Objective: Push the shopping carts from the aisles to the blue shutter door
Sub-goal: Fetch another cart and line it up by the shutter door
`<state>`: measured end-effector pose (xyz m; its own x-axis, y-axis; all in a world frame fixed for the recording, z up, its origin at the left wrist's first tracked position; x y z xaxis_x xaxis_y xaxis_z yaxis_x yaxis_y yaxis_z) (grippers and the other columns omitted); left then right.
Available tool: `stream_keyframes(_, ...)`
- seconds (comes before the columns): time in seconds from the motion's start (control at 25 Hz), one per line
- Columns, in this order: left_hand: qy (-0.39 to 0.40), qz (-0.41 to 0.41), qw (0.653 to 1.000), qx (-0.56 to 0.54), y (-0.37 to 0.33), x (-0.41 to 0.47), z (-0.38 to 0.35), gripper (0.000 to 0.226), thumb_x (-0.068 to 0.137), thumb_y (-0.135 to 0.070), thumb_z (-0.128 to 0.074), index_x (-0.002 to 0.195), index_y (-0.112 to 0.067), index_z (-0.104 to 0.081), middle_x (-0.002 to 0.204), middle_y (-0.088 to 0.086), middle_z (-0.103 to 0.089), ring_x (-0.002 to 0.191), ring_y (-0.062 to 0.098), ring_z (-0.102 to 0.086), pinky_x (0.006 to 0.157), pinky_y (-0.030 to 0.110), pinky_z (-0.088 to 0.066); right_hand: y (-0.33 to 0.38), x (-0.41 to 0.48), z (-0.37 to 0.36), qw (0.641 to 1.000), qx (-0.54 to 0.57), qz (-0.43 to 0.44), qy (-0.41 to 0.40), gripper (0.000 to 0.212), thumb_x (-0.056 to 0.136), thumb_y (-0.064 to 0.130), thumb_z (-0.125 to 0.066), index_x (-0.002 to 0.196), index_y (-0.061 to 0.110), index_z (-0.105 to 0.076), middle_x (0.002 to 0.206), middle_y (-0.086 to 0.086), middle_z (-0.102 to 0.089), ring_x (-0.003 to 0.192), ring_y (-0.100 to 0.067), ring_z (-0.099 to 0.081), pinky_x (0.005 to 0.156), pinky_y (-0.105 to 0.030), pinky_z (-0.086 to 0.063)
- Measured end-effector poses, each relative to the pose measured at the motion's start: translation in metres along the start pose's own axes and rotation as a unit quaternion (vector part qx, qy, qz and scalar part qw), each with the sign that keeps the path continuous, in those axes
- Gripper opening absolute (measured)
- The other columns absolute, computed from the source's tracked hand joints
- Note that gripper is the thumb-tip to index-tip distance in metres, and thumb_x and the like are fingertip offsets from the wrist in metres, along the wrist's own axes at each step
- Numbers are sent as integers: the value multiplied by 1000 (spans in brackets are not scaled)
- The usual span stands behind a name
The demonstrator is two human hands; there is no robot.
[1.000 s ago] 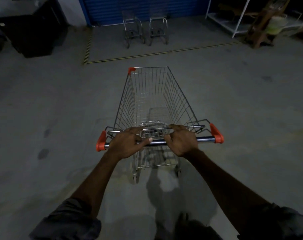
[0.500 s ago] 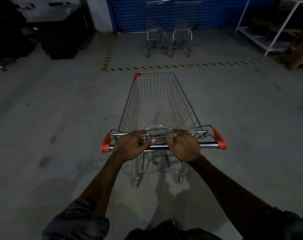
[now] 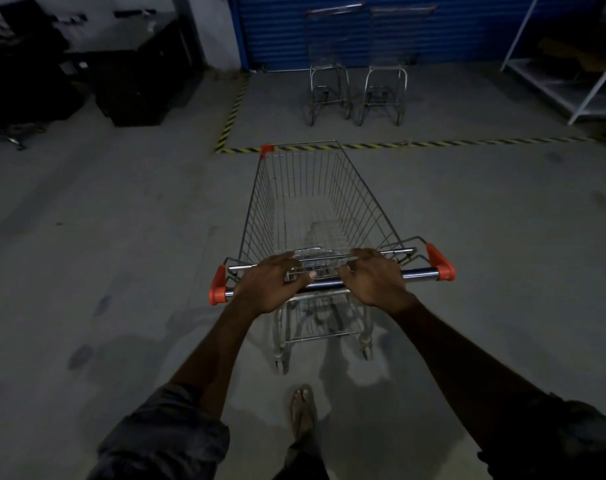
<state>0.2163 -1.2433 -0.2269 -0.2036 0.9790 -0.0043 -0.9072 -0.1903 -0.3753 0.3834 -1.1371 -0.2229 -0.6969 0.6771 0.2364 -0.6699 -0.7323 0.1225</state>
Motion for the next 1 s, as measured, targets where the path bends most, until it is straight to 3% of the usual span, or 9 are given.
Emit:
stream_keyframes(0.08,13,7,1000,-10,24,43,11,69,94,-78,-37,141,-31,-56,156,0,-47,142,21,-44,115,39,-36,-6,49,-18,1000,2,-5,-5,61,93,52,-29,88,16,-78,107,-8,-74,101,-28,-69,78,-39,-58)
stream_keyframes(0.2,26,16,1000,-3,68,105,23,80,91,-84,-32,144,-28,-54,155,0,-48,141,22,-46,115,41,-38,-7,121,-40,1000,-6,-3,-14,53,95,49,-33,85,15,-74,99,-7,-73,94,-29,-69,71,-37,-58)
stream_keyframes(0.52,2,-3,1000,25,180,268,67,71,91,-86,-31,127,-32,-61,137,-6,-63,127,17,-57,105,39,-47,0,305,-81,999,17,-42,7,62,93,52,-20,99,16,-71,110,-5,-71,105,-26,-64,84,-37,-54)
stream_keyframes(0.64,-58,-4,996,72,212,323,84,69,94,-82,-31,130,-31,-60,133,-5,-66,121,17,-61,96,37,-52,-2,362,-84,996,7,-58,-67,45,95,41,-36,94,13,-71,96,-6,-70,90,-26,-63,70,-36,-49)
stream_keyframes(0.76,-101,-16,989,107,237,375,98,64,96,-77,-35,129,-29,-61,127,-4,-69,116,18,-63,91,36,-54,-7,415,-90,984,12,-21,-178,31,97,31,-50,100,9,-71,92,-9,-69,81,-27,-60,63,-36,-46)
stream_keyframes(0.88,-124,-23,985,116,264,437,113,61,98,-74,-38,125,-26,-65,124,-4,-70,114,17,-64,89,37,-54,-21,488,-108,984,16,-17,-176,34,98,33,-49,98,10,-74,106,-11,-72,93,-28,-64,64,-34,-49)
stream_keyframes(1.0,-131,-29,984,118,290,500,128,61,99,-73,-37,124,-27,-66,125,-6,-70,116,16,-63,91,36,-53,-37,566,-135,996,9,-48,-80,45,95,41,-45,80,16,-79,132,-11,-68,122,-26,-62,74,-33,-55)
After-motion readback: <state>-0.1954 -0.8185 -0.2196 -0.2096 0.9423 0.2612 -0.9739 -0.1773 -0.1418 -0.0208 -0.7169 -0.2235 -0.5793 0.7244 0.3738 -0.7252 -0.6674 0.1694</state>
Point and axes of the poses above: each hand's wrist, its own x-axis towards the middle knuckle, its own z-axis out of the back of the hand, y = z × x, the point moved 9 cm from there along x, towards the middle knuckle
